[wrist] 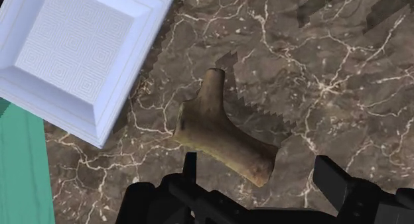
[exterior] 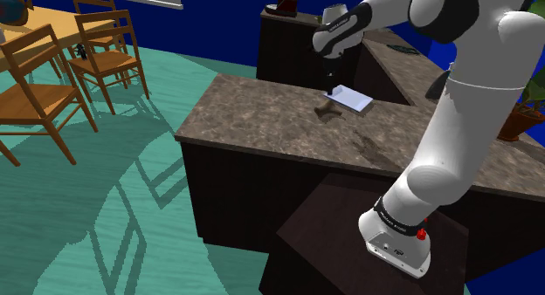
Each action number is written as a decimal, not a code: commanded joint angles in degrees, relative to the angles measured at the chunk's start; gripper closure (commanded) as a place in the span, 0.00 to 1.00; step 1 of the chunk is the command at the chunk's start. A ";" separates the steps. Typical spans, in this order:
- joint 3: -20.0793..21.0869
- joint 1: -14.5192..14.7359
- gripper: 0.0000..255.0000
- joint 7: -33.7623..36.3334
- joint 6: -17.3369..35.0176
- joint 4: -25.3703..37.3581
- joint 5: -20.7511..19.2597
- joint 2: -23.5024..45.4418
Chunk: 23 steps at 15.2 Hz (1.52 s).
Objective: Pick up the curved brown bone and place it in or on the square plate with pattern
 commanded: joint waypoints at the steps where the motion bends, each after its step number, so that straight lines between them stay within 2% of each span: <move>1: 0.15 -1.69 0.00 -3.53 0.94 3.94 1.33 5.12; 5: 1.21 -4.72 0.00 -8.28 1.34 11.60 2.97 13.43; 13: 1.57 -6.14 0.00 -8.74 6.18 9.68 3.70 16.27; 20: 1.58 -6.14 0.00 -8.74 6.16 9.70 3.70 16.27; 21: 1.58 -6.14 1.00 -8.74 6.16 9.70 3.70 16.27; 23: 1.58 -6.14 1.00 -8.74 6.16 9.70 3.70 16.27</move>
